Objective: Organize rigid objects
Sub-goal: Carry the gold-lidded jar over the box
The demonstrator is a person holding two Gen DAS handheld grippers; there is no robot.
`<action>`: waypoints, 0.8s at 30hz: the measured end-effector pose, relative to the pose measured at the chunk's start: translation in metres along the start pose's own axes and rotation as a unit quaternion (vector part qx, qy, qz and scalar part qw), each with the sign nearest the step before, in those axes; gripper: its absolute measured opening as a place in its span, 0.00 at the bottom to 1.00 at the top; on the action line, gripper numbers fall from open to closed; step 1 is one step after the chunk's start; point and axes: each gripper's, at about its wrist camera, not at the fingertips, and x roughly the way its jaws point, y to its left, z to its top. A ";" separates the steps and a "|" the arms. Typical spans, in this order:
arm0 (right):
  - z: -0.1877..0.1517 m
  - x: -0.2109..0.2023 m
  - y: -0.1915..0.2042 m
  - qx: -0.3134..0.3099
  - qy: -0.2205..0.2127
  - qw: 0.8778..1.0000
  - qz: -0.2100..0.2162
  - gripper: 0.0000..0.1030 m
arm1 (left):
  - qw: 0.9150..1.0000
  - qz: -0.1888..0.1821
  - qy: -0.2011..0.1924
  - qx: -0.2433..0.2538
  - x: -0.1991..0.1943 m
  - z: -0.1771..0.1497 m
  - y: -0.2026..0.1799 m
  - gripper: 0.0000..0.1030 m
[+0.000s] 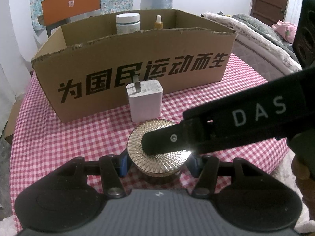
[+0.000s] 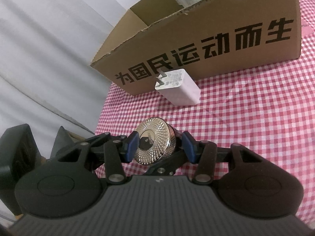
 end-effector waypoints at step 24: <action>0.161 -0.063 0.059 -0.107 -0.070 0.992 0.016 0.45 | 0.997 -0.007 -0.078 -0.020 -0.035 0.171 0.027 0.56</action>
